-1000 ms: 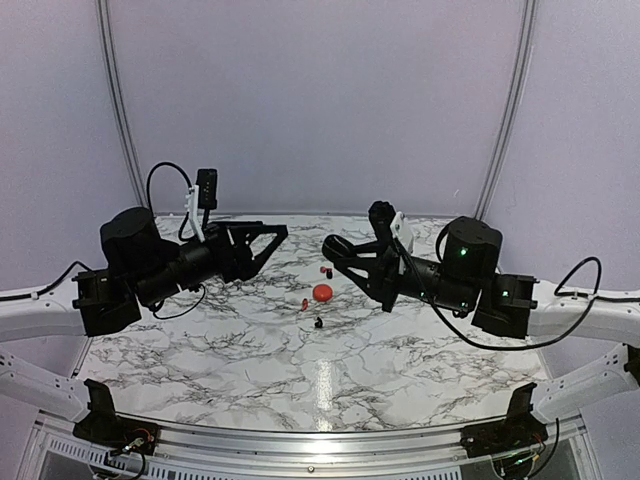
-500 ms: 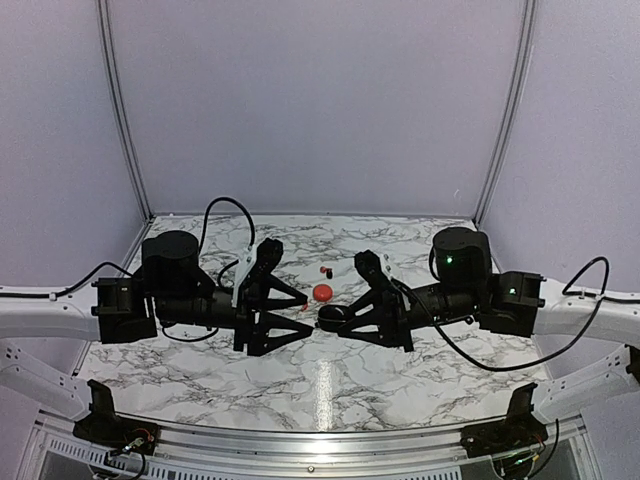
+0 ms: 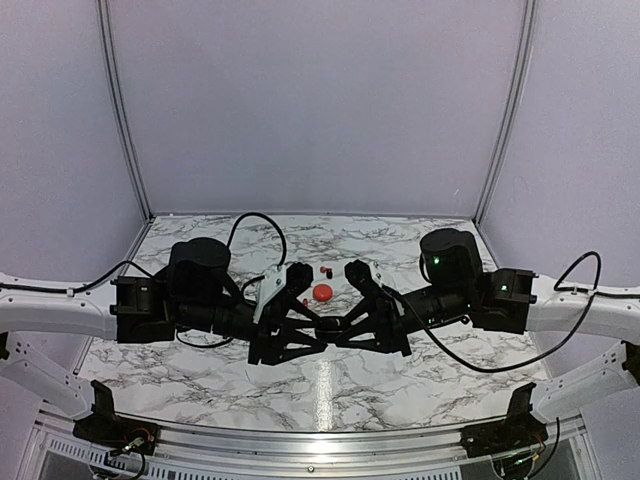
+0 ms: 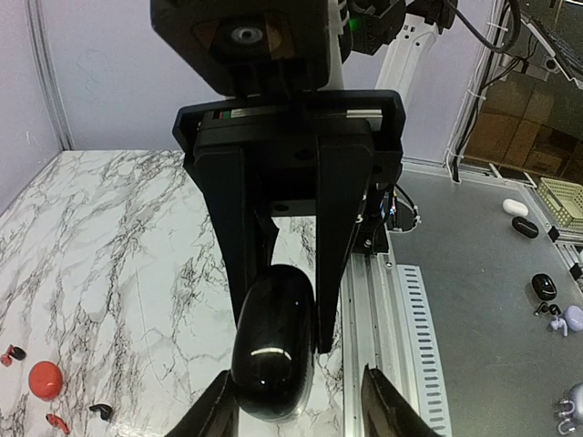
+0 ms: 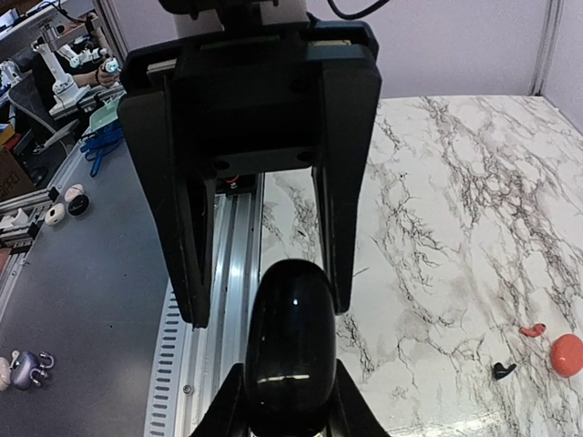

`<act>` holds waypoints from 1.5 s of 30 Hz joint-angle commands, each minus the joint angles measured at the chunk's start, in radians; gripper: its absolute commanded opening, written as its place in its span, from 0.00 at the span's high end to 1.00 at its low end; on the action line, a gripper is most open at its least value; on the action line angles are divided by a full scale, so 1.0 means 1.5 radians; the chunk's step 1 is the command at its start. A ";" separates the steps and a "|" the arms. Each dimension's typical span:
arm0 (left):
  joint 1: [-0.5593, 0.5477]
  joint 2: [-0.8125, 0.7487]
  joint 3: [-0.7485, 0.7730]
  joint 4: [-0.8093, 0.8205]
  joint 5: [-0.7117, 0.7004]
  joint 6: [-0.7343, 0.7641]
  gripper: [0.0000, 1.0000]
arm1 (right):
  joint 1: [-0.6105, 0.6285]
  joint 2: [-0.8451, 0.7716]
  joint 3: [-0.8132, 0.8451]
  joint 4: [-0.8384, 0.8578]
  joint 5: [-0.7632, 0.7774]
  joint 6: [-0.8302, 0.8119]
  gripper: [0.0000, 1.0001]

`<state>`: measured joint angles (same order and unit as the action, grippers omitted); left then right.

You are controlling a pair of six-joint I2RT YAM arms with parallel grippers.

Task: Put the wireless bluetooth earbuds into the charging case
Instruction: Pass from the right arm to the left, then pass from the left arm to the right

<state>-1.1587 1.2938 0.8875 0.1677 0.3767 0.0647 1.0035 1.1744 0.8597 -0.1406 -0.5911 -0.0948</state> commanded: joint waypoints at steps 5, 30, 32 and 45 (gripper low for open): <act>-0.007 0.014 0.031 -0.003 -0.001 0.009 0.62 | -0.001 0.002 0.033 -0.009 -0.019 -0.011 0.92; -0.009 -0.037 -0.030 0.161 -0.047 -0.069 0.98 | -0.008 -0.047 -0.047 0.159 -0.009 0.090 0.38; -0.009 -0.040 -0.031 0.167 -0.047 -0.071 0.98 | -0.007 -0.051 -0.050 0.170 -0.010 0.092 0.39; -0.009 -0.034 -0.034 0.184 -0.039 -0.089 0.98 | -0.008 -0.064 -0.039 0.180 -0.006 0.090 0.48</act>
<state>-1.1664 1.2560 0.8486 0.3855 0.3134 -0.0475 0.9989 1.1007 0.7788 0.0917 -0.6003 0.0307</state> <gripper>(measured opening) 0.220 0.518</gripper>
